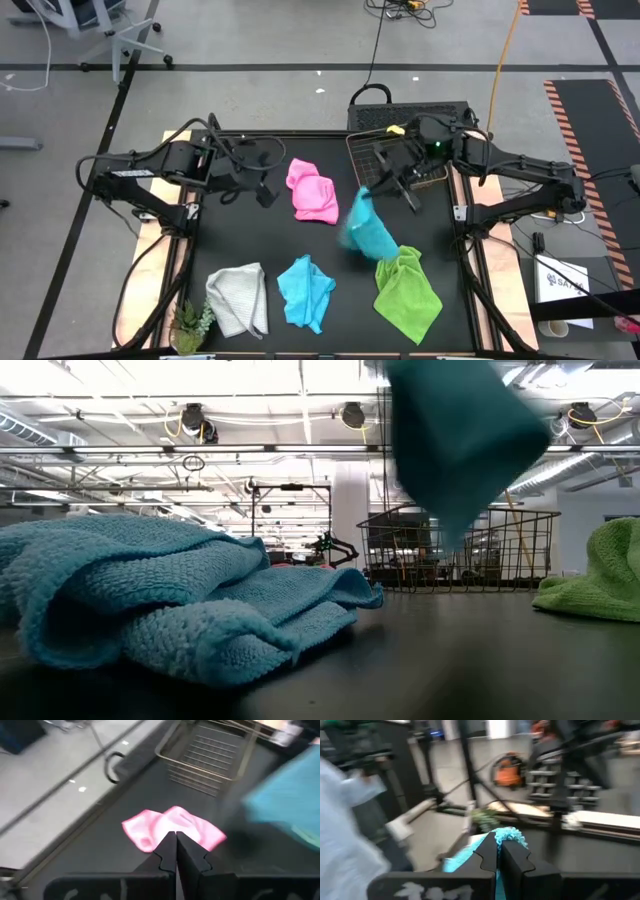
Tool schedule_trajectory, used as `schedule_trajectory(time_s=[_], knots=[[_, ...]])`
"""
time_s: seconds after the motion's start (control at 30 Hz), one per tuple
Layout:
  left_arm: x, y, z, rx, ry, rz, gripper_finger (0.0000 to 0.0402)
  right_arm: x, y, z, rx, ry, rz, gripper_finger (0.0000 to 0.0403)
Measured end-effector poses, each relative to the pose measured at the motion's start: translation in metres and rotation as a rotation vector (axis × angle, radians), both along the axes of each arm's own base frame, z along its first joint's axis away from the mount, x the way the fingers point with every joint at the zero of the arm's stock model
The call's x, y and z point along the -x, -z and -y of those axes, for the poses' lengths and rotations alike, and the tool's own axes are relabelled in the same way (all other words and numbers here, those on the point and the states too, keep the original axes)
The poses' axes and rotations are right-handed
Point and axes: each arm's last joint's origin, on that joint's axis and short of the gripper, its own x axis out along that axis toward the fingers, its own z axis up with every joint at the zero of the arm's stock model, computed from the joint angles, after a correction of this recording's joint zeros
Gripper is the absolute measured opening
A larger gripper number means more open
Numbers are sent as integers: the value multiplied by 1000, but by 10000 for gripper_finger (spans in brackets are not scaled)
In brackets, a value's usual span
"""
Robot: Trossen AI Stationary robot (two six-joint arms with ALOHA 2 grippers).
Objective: Fold microfiber towels
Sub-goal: Fold the top blue towel
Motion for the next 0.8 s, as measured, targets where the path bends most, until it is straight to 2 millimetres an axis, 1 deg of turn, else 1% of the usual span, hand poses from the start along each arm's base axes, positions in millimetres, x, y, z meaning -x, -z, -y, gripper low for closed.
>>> schedule_trajectory(time_s=[0.1, 0.2, 0.3, 0.47, 0.53, 0.67, 0.8], knots=[[1, -1, -7, -23, -29, -1, 3, -3, 2, 11, -4, 71, -7, 0], [-2, -1, -13, 43, -11, 25, 9, -7, 4, 17, -11, 83, 1, 0], [-11, 3, -18, 90, 12, 47, 21, -9, 3, 21, -7, 93, 17, 0], [-24, 18, -22, 84, 14, 2, 39, -9, -1, 25, 8, 113, 68, 0], [-30, 28, -22, 85, 11, -34, 50, -9, -5, 27, 18, 118, 108, 0], [-46, 47, -27, 72, 16, -51, 82, -9, -7, 29, 25, 125, 131, 0], [-61, 58, -33, 64, 48, -59, 122, -9, -7, 29, 6, 127, 120, 0]])
